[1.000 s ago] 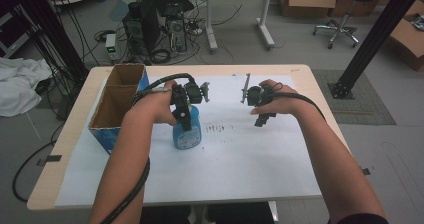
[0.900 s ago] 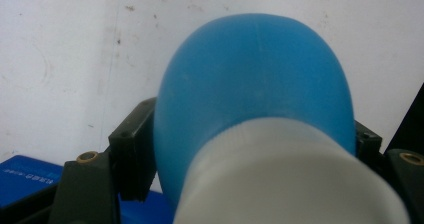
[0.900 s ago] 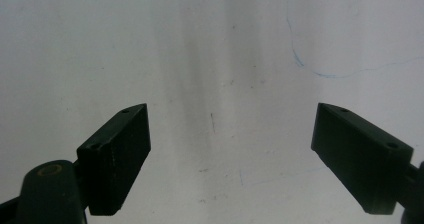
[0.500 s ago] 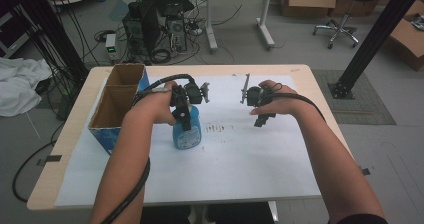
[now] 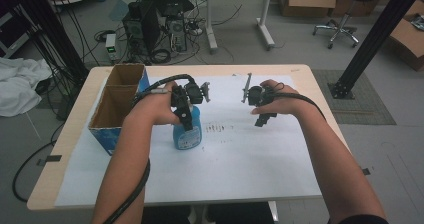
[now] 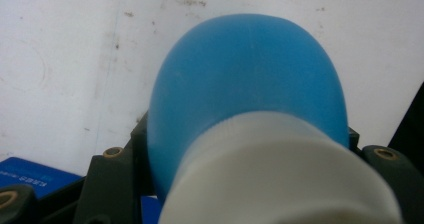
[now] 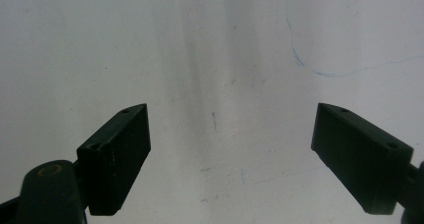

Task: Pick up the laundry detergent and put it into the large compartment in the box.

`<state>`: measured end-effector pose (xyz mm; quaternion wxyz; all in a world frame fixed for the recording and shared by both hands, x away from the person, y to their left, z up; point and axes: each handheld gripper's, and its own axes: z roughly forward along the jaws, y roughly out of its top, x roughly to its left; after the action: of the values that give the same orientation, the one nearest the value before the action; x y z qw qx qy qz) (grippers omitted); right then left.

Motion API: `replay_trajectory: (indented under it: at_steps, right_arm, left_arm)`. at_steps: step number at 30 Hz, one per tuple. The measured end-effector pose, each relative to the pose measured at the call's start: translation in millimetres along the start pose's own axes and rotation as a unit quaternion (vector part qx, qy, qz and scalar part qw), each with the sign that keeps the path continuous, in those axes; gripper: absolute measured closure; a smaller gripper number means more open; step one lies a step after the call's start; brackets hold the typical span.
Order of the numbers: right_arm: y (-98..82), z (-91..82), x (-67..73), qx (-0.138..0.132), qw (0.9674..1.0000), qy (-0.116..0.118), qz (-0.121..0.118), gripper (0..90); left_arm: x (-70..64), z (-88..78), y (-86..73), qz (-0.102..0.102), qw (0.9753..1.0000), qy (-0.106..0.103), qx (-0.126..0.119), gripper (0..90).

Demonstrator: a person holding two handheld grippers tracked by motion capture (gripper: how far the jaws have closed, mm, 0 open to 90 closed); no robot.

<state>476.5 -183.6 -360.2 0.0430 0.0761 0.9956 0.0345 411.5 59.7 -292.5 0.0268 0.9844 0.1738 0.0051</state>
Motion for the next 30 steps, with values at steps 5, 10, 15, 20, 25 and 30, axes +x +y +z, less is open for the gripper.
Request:
replay_trajectory:
  at_steps: [5,10,15,20,25,30]
  right_arm:
    - [-0.3,-1.9,1.8,0.001,1.0000,-0.001,-0.001,16.1]
    - [0.0,-3.6,4.7,-0.002,1.0000,-0.003,-0.003,16.1]
    - [-0.7,-6.0,5.9,-0.002,1.0000,-0.005,-0.006,16.1]
    - [-2.7,-8.6,7.0,-0.003,1.0000,-0.006,-0.003,16.0]
    - [-4.0,-9.4,7.1,-0.004,1.0000,-0.006,-0.004,16.1]
    - [-3.1,-9.3,7.5,-0.007,0.9999,-0.005,-0.006,16.0]
  left_arm:
    - [-2.0,-19.4,-0.4,-0.017,0.9998,0.001,-0.006,39.6]
    - [-1.7,-42.0,-2.7,-0.055,0.9984,0.005,-0.007,39.6]
    - [1.8,-62.3,-7.3,-0.094,0.9955,0.007,-0.004,39.5]
    - [7.5,-89.3,-15.8,-0.143,0.9896,0.016,0.002,39.5]
    - [12.1,-115.2,-25.7,-0.195,0.9806,0.020,0.004,39.5]
    - [16.3,-142.2,-37.5,-0.257,0.9663,0.018,0.006,39.6]
